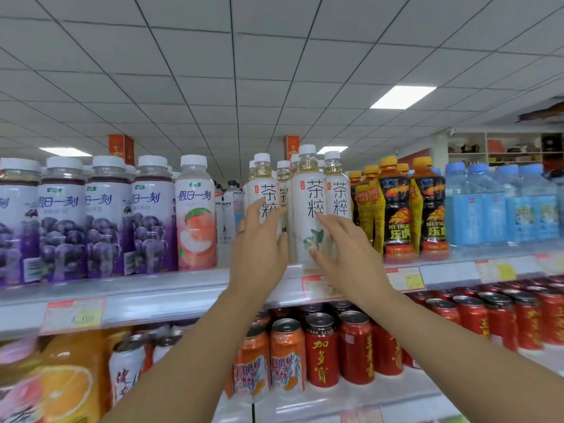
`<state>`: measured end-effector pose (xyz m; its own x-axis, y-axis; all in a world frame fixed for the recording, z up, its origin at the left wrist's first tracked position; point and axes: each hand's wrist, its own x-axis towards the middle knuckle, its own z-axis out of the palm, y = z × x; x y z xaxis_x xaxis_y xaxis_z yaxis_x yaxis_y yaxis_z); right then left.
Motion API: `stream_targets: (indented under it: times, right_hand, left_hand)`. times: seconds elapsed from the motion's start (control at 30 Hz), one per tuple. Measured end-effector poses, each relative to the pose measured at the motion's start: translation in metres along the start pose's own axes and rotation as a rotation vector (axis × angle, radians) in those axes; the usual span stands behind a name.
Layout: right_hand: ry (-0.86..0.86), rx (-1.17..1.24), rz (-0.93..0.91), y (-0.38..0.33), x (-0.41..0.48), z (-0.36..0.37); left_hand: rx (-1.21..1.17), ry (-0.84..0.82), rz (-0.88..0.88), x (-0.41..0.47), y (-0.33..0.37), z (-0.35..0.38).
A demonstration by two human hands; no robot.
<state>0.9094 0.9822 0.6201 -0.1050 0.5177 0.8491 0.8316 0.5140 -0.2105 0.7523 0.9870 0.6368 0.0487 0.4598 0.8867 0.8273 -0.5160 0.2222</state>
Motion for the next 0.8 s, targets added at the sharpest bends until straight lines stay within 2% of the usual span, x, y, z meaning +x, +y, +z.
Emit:
stream_targets:
  times: [0.1,0.23,0.53,0.8]
  right_hand:
    - [0.109,0.108,-0.085,-0.003,-0.038,-0.002]
    - [0.05,0.224,0.023,0.003,-0.108,0.016]
    - [-0.4,0.151,0.456,0.037,-0.321,0.096]
    - [-0.816,0.081,0.877,0.074,-0.499,0.14]
  left_hand:
    - [-0.174,0.112,0.122,-0.049,0.011,-0.001]
    - [-0.336,0.011,0.061,-0.131,0.011,0.021]
    - [-0.371,-0.577,-0.343,-0.344,-0.022,0.091]
    - [-0.269,-1.04,-0.683,-0.528,-0.047,0.125]
